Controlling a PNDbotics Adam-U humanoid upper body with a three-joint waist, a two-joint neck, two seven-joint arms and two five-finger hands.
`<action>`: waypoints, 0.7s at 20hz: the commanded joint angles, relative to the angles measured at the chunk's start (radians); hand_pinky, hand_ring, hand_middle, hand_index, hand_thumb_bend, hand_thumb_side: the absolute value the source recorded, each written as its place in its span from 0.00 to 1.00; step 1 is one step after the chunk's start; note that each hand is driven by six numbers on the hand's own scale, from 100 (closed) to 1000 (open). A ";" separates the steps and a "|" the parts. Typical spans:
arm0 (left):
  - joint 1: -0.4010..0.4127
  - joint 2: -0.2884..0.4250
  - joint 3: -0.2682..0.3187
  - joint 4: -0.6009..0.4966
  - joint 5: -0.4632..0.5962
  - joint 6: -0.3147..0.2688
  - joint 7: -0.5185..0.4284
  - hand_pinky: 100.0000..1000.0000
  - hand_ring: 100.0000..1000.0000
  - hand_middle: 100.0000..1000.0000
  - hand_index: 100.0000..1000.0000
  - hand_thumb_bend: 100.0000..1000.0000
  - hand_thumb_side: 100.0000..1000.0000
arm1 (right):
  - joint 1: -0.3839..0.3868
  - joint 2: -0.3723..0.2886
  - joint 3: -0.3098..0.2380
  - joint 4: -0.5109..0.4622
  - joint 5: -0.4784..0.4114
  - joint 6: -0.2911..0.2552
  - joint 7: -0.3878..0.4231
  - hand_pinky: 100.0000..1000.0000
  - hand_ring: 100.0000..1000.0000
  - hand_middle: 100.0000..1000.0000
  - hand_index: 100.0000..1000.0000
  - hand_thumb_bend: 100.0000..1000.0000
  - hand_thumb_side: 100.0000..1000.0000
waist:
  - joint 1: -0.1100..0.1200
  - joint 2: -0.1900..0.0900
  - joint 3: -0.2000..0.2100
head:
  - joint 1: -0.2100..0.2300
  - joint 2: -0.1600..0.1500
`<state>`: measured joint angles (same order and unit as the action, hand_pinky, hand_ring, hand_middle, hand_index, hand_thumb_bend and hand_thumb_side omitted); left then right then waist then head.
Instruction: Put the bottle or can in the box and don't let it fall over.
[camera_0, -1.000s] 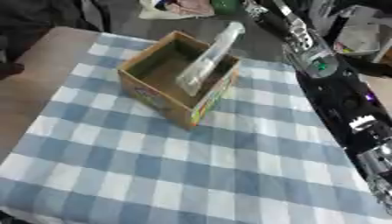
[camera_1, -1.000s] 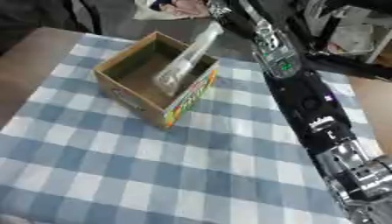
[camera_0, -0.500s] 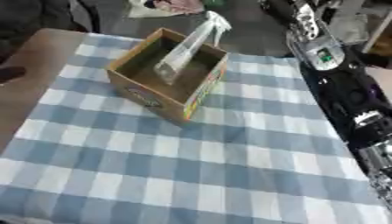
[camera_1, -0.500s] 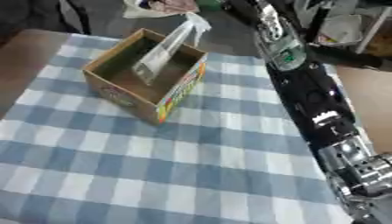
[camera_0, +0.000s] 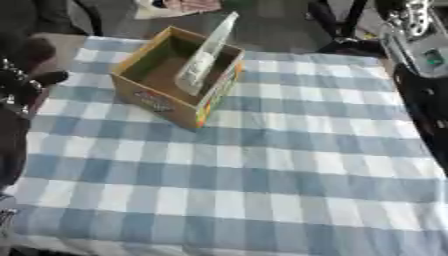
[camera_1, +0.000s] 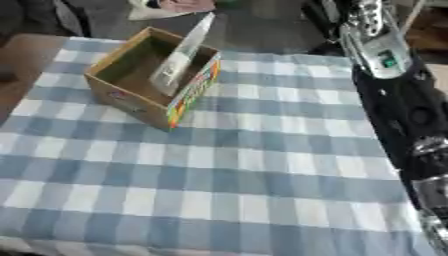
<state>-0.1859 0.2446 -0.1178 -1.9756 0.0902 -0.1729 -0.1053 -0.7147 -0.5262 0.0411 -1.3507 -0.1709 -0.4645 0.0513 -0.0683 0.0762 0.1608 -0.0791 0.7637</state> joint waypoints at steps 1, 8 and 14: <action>0.025 0.032 0.017 0.004 -0.037 0.003 0.018 0.78 0.89 0.78 0.89 0.22 0.92 | 0.038 0.024 0.009 -0.098 -0.054 0.010 0.032 0.81 1.00 1.00 1.00 0.00 0.65 | -0.004 -0.024 -0.038 | 0.066 0.006; 0.087 0.032 0.012 0.056 -0.082 0.002 0.052 0.78 0.90 0.78 0.89 0.20 0.95 | 0.209 0.152 -0.003 -0.212 -0.120 0.108 0.128 0.79 1.00 1.00 1.00 0.00 0.68 | 0.002 -0.041 -0.167 | 0.202 0.006; 0.111 0.015 -0.006 0.083 -0.112 -0.007 0.051 0.78 0.91 0.78 0.89 0.19 0.97 | 0.359 0.239 -0.019 -0.312 -0.041 0.154 0.219 0.76 1.00 0.99 1.00 0.00 0.70 | 0.024 -0.034 -0.207 | 0.257 0.006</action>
<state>-0.0694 0.2589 -0.1204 -1.8847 -0.0113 -0.1746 -0.0536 -0.3461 -0.2893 0.0361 -1.6243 -0.2288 -0.3156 0.2520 -0.0445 0.0496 -0.0472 0.1673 0.7643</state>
